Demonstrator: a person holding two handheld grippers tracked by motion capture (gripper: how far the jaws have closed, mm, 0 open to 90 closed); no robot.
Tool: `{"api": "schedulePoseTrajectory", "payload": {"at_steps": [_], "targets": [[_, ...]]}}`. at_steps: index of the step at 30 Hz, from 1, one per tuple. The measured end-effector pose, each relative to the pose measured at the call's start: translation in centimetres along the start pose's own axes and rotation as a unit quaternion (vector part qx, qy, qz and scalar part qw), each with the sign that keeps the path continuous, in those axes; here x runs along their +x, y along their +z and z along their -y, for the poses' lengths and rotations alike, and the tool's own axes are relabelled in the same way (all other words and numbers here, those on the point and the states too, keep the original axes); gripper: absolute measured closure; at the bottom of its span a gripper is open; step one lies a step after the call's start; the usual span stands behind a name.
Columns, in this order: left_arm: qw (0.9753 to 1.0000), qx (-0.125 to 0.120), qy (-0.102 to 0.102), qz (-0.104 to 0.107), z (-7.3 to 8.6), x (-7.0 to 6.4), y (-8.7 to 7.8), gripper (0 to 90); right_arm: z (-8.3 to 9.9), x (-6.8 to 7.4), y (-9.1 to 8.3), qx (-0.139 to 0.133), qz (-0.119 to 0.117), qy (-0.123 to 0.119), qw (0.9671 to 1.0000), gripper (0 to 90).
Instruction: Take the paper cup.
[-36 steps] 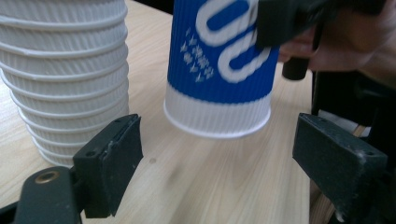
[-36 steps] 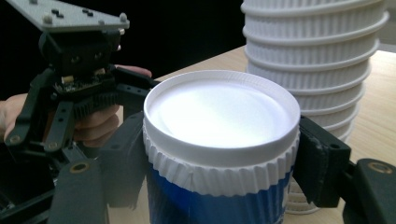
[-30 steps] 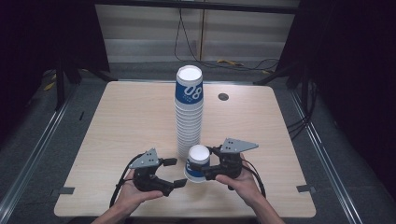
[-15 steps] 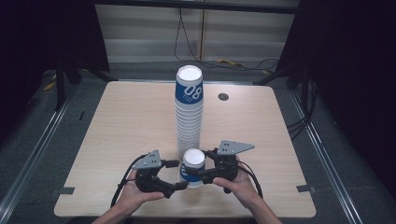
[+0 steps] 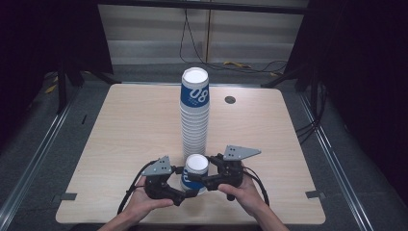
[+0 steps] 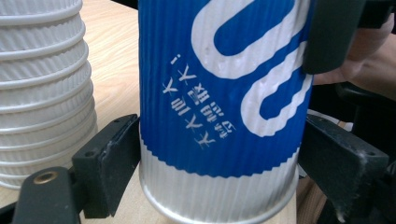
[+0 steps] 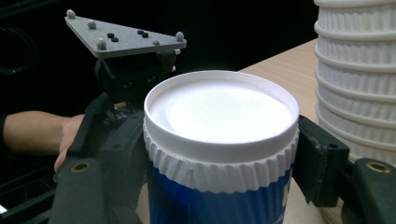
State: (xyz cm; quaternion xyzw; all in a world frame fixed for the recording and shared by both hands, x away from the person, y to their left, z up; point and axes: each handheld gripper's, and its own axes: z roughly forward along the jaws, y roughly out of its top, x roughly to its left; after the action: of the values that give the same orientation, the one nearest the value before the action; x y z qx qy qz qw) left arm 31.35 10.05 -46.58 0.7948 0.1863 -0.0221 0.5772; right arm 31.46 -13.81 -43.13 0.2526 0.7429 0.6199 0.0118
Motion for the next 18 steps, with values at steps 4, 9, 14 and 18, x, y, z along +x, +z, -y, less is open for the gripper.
{"api": "schedulePoseTrajectory", "payload": {"at_steps": [4,9,14,18], "targets": [[1.0,0.008,-0.003,-0.003,0.0,0.1,0.04,14.8,0.07,0.13,0.19,0.001,0.003,-0.003,1.0,29.4],[1.0,0.001,-0.006,0.002,0.06,0.2,0.11,14.6,0.03,0.13,0.26,-0.001,0.004,-0.004,1.0,29.4],[0.9999,0.007,-0.009,0.012,0.02,0.54,0.28,13.9,0.08,0.2,0.37,0.001,0.003,-0.007,1.0,29.5],[0.9999,0.013,0.001,0.003,-0.19,0.34,0.63,13.2,-0.05,0.28,0.44,-0.004,-0.001,-0.006,1.0,29.4]]}}
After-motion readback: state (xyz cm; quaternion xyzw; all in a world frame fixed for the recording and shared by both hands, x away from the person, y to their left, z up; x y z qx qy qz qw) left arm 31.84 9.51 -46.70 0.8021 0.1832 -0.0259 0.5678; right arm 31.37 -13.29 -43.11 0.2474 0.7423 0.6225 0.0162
